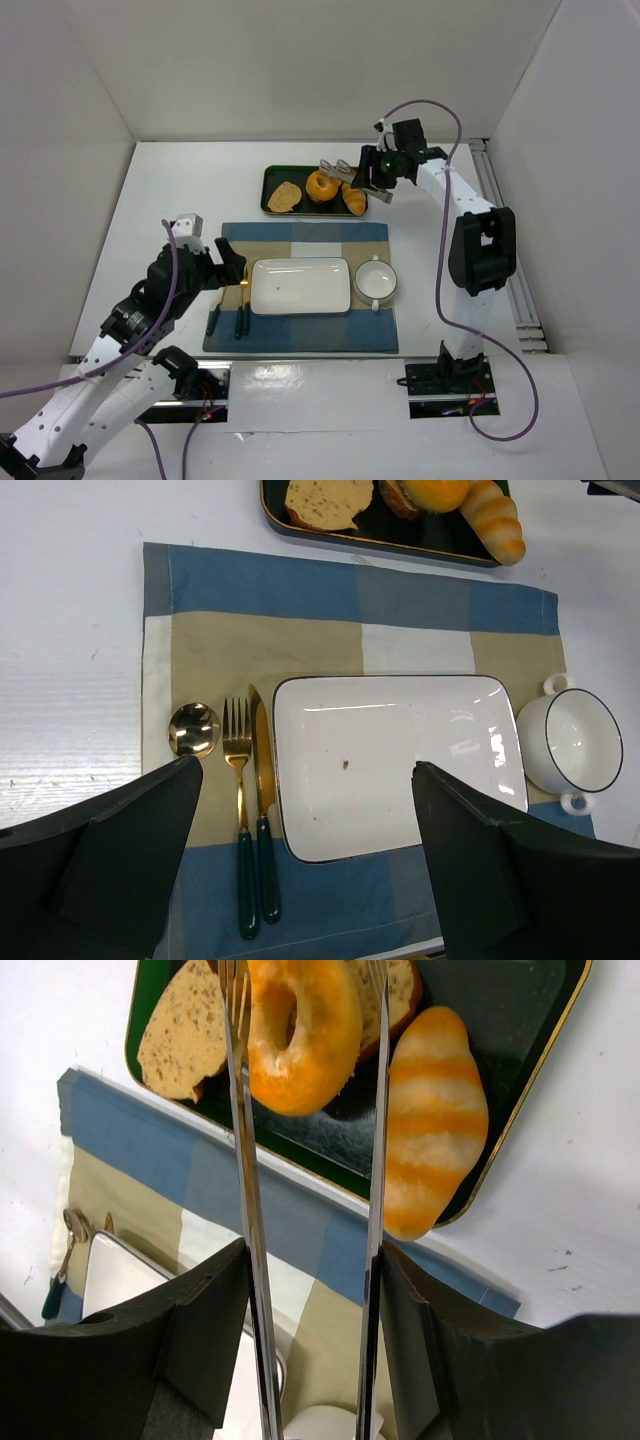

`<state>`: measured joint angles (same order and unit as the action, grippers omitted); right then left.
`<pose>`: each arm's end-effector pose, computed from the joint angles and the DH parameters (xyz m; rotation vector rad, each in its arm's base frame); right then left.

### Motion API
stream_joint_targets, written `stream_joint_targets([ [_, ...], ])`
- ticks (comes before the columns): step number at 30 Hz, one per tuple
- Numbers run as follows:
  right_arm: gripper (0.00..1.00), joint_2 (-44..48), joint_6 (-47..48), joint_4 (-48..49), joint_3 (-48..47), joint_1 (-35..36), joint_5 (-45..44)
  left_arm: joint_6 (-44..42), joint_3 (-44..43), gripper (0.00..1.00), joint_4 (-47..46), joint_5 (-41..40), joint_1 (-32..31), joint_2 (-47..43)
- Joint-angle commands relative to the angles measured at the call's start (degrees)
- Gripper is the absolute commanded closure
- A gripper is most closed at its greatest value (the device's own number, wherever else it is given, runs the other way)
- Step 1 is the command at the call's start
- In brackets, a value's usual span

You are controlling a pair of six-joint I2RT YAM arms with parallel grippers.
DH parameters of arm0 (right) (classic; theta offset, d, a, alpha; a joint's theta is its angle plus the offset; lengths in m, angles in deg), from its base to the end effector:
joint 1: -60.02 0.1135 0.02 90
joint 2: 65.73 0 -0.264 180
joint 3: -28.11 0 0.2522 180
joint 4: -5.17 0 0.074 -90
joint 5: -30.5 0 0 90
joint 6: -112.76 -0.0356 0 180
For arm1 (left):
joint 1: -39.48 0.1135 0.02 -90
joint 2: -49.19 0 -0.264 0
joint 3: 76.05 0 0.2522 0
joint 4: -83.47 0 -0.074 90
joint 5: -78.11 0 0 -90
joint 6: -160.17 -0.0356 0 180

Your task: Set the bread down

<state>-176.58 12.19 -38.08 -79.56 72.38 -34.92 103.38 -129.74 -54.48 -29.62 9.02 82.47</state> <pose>0.4257 0.1085 0.2692 -0.2453 2.3857 0.6999 0.1227 -0.0596 0.3065 -0.2525 1.9385 -0.4387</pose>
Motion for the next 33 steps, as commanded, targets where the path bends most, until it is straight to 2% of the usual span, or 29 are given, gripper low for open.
stream_joint_targets([
  [1,0.41,-0.9,0.8,-1.2,-3.4,0.8,-0.6,-0.7,0.5,0.00,-2.3,-0.5,0.3,0.0],
  [16,0.41,-3.2,2.5,-8.8,-7.7,2.4,-4.2,-0.7,0.5,0.00,-2.3,-1.1,0.3,0.0],
  [20,0.52,-2.1,2.5,-9.7,-8.2,2.4,-5.3,-0.7,0.5,0.00,-2.3,-1.1,0.3,0.6],
  [21,0.60,-2.1,2.5,-9.7,-8.2,2.4,-5.9,-0.7,0.5,0.00,-2.3,-1.1,0.3,0.6],
  [23,0.67,-2.1,2.5,-9.7,-8.2,2.4,-5.9,-0.7,0.5,0.00,-2.3,-1.1,0.3,0.6],
  [33,0.72,6.2,1.3,-8.3,-7.1,5.0,-10.5,-0.7,0.5,0.00,-2.3,-1.1,0.3,1.1],
])
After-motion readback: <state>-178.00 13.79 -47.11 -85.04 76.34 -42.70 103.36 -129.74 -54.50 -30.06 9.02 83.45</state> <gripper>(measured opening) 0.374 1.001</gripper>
